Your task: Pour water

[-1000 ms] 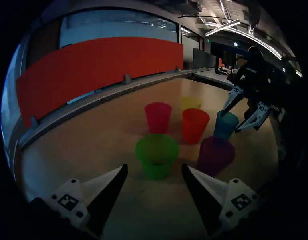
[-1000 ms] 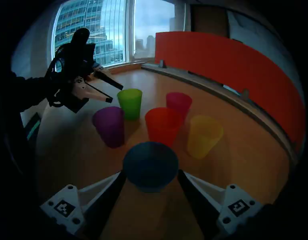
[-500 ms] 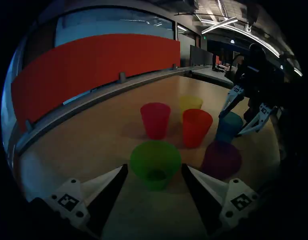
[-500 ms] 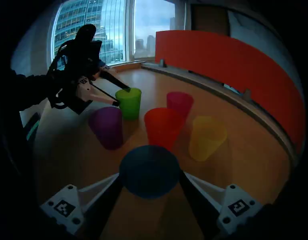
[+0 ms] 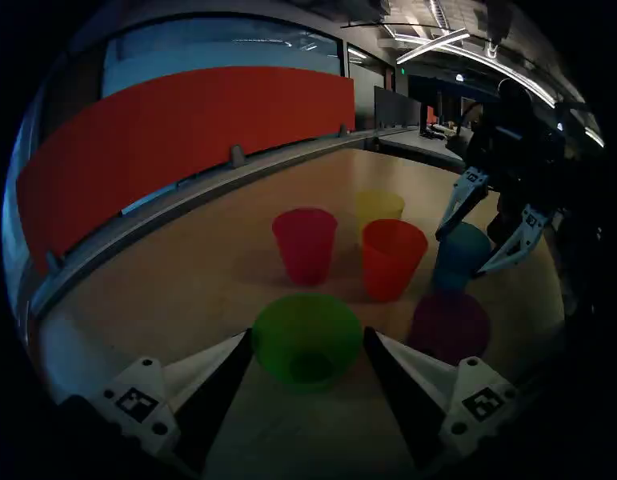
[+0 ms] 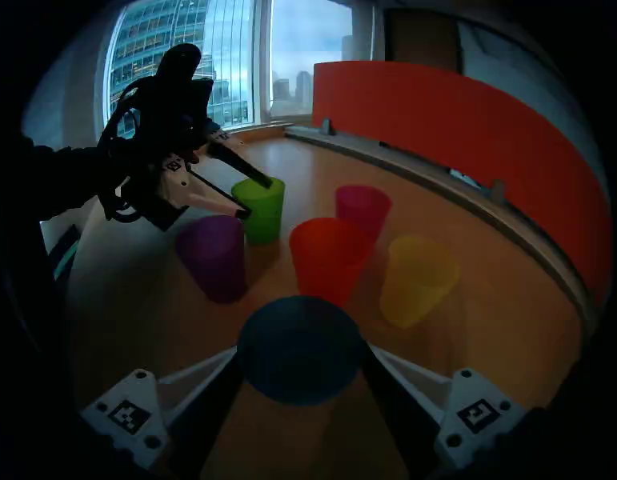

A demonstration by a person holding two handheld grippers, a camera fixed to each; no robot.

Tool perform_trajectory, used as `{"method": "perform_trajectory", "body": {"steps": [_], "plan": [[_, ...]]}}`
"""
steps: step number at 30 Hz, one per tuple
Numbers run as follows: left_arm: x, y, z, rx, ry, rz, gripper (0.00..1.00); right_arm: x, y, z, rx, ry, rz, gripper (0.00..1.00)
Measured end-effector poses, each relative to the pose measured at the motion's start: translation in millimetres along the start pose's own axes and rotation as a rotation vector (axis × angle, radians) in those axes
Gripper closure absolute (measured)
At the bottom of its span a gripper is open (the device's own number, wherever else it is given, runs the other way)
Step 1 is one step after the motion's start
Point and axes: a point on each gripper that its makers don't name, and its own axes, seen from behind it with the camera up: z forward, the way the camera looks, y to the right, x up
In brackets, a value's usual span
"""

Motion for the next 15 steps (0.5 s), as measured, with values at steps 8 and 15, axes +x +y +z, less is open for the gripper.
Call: {"method": "perform_trajectory", "body": {"steps": [8, 15], "plan": [[-2.1, 0.0, 4.0, -0.001, -0.009, -0.014, 0.11, -1.0, -0.2, 2.5, 0.003, -0.002, -0.001, 0.00], [-2.4, 1.5, 4.2, -0.007, -0.008, -0.014, 0.11, -0.4, 0.3, 3.6, 0.005, -0.002, 0.000, 0.00]]}}
